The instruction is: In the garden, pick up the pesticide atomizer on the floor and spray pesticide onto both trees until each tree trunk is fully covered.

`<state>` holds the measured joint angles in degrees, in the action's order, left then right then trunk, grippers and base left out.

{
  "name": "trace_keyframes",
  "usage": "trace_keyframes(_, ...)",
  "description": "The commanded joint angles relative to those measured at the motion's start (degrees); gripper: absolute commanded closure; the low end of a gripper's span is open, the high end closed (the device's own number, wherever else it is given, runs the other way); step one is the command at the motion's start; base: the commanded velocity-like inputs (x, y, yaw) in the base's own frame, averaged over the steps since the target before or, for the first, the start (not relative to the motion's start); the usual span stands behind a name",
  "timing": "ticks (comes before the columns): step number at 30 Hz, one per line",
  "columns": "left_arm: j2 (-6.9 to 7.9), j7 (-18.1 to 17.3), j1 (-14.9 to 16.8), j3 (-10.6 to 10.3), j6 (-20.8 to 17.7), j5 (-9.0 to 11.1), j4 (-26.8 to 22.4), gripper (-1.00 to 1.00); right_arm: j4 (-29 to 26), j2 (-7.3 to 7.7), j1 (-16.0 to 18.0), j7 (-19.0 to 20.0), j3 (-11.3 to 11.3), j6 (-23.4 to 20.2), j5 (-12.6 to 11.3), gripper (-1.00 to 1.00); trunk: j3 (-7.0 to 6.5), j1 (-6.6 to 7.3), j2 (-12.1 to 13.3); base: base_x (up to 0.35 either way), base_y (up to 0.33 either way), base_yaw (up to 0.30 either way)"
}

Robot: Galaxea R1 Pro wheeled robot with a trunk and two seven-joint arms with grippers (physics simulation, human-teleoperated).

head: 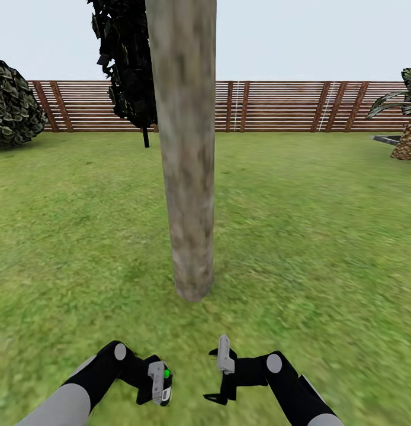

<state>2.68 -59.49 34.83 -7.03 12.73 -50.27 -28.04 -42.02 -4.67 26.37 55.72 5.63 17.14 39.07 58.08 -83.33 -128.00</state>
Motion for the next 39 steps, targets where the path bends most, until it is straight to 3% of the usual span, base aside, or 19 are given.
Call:
trace_keyframes(1,0.55,-0.04,-0.08,0.09,0.01,0.18,-0.20,1.00,0.03,0.01,0.00,0.00,-0.01,0.00,0.03,-1.00,0.00,0.00,0.00,0.000,0.000,0.000)
trace_keyframes(3,2.14,0.04,-0.27,0.19,-0.05,0.25,-0.49,1.00,0.14,0.12,0.00,-0.14,-0.01,0.04,0.12,-1.00,0.00,0.00,0.00,0.000,0.000,0.000)
trace_keyframes(6,3.13,0.53,-0.36,0.62,-0.21,0.45,-0.59,1.00,0.28,0.37,0.00,-0.60,-0.13,0.12,0.20,-1.00,0.00,0.00,0.00,0.000,0.000,0.000)
trace_keyframes(9,3.65,1.67,-0.44,4.47,-0.32,0.58,-0.51,1.00,3.14,1.32,-0.07,-5.05,-0.43,0.16,0.16,-1.00,0.00,0.00,0.00,0.000,0.000,0.000)
trace_keyframes(11,3.74,4.48,-0.64,9.78,-0.34,0.60,-0.27,1.00,8.31,2.81,-0.08,-12.35,-0.50,0.22,-0.01,-1.00,0.00,0.00,0.00,0.000,0.000,0.000)
trace_keyframes(13,3.74,7.60,-0.76,13.52,-0.34,0.64,0.00,1.00,12.96,3.94,-0.14,-18.80,-0.52,0.27,-0.13,-1.00,0.00,0.00,0.00,0.000,0.000,0.000)
trace_keyframes(19,3.46,17.72,-0.82,22.35,-0.34,1.18,1.49,1.00,23.15,5.53,-0.20,-34.49,-0.53,0.62,-0.99,-1.00,0.00,0.00,0.00,0.000,0.000,0.000)
trace_keyframes(21,3.29,22.65,-0.79,27.56,-0.31,1.60,3.60,1.00,26.35,5.60,-0.28,-42.61,-0.54,0.69,-3.54,-1.00,0.00,0.00,0.00,0.000,0.000,0.000)
trace_keyframes(22,3.26,23.60,-0.80,28.65,-0.30,1.70,3.97,1.00,26.86,5.61,-0.29,-44.30,-0.54,0.71,-4.33,-1.00,0.00,0.00,0.00,0.000,0.000,0.000)
trace_keyframes(23,3.17,26.05,-0.77,31.70,-0.32,1.89,4.85,1.00,27.91,5.63,-0.32,-49.23,-0.53,0.97,-7.25,-1.00,0.00,0.00,0.00,0.000,0.000,0.000)
trace_keyframes(24,3.13,26.81,-0.76,32.64,-0.32,1.94,5.04,1.00,28.15,5.63,-0.33,-50.84,-0.53,1.20,-8.42,-1.00,0.00,0.00,0.00,0.000,0.000,0.000)
trace_keyframes(26,2.90,30.34,-0.74,35.96,-0.41,2.03,5.49,1.00,28.80,5.65,-0.34,-56.64,-0.53,3.04,-14.74,-1.00,0.00,0.00,0.00,0.000,0.000,0.000)
trace_keyframes(27,2.81,31.32,-0.74,36.64,-0.50,2.07,5.55,1.00,28.93,5.67,-0.34,-57.81,-0.53,3.62,-16.53,-1.00,0.00,0.00,0.00,0.000,0.000,0.000)
trace_keyframes(28,2.32,35.03,-0.74,38.75,-2.35,2.30,5.73,1.00,29.24,5.70,-0.36,-61.29,-0.53,5.36,-23.64,-1.00,0.00,0.00,0.00,0.000,0.000,0.000)
trace_keyframes(30,1.96,37.43,-0.73,39.81,-7.00,2.88,5.77,1.00,29.41,5.72,-0.39,-62.98,-0.48,6.27,-28.91,-1.00,0.00,0.00,0.00,0.000,0.000,0.000)
trace_keyframes(33,1.74,38.81,-0.73,40.35,-12.44,4.56,5.79,1.00,29.43,6.28,-0.77,-63.86,-0.50,8.22,-32.06,-1.00,0.00,0.00,0.00,0.000,0.000,0.000)
trace_keyframes(36,1.77,39.16,-0.75,40.33,-13.78,7.32,5.80,1.00,29.54,7.52,-2.13,-64.06,-0.46,13.10,-32.82,-1.00,0.00,0.00,0.00,0.000,0.000,0.000)
trace_keyframes(37,1.93,39.25,-0.81,40.20,-14.10,11.14,5.76,1.00,29.58,8.20,-3.49,-64.09,-0.41,18.74,-33.11,-1.00,0.00,0.00,0.00,0.000,0.000,0.000)
trace_keyframes(39,1.92,39.26,-0.84,40.14,-14.12,11.83,5.69,1.00,29.60,8.28,-3.68,-64.08,-0.38,19.59,-33.14,-1.00,0.00,0.00,0.00,0.000,0.000,0.000)
